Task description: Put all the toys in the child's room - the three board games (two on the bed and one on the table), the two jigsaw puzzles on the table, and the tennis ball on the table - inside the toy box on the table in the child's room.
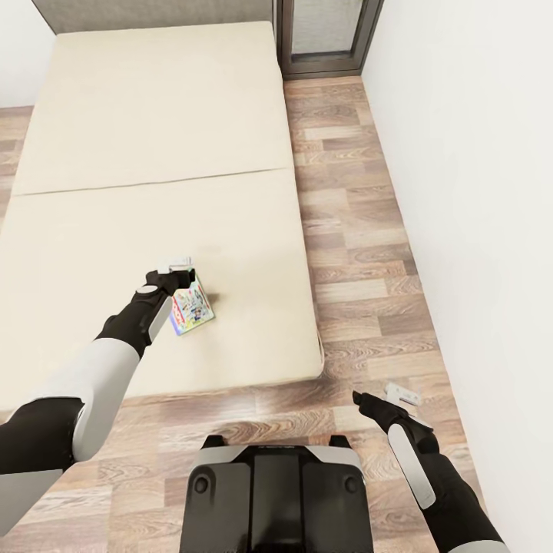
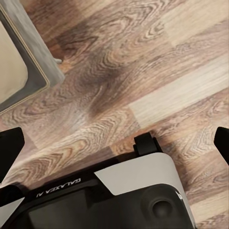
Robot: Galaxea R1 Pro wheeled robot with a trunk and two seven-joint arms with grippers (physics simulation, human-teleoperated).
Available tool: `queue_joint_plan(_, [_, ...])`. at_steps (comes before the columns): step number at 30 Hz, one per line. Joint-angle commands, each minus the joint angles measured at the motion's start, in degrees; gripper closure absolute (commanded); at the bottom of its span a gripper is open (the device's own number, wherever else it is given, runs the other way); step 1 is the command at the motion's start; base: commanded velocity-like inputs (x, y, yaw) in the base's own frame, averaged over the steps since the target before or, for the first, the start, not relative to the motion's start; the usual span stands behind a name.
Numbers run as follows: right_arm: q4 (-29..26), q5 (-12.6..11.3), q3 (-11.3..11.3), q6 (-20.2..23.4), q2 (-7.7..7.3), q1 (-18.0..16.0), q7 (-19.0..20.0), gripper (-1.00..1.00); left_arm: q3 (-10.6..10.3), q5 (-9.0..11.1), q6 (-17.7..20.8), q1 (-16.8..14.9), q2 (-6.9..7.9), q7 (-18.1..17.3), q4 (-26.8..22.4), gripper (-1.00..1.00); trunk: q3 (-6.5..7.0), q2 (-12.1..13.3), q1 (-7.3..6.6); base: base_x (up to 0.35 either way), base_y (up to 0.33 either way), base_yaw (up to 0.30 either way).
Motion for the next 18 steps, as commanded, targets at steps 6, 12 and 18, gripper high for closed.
queue_joint_plan(6, [-0.09, -0.61, 0.18, 0.11, -0.07, -0.04, -0.59, -1.0, -0.09, 0.08, 0.16, -0.08, 0.14, 0.2, -0.61, -1.0, -0.63, -0.09, 0.03, 0.0, 0.0, 0.0])
queue_joint_plan(12, [-0.09, -0.61, 0.18, 0.11, -0.07, -0.03, -0.59, -1.0, -0.04, 0.04, 0.17, -0.09, 0.21, 0.16, -1.53, -1.0, -1.2, -0.09, 0.03, 0.0, 0.0, 0.0])
queue_joint_plan(18, [-0.09, -0.61, 0.18, 0.05, -0.07, -0.02, -0.59, -1.0, -0.03, 0.01, 0.2, -0.11, 0.25, 0.16, -1.79, -1.0, -1.77, -0.09, 0.03, 0.0, 0.0, 0.0])
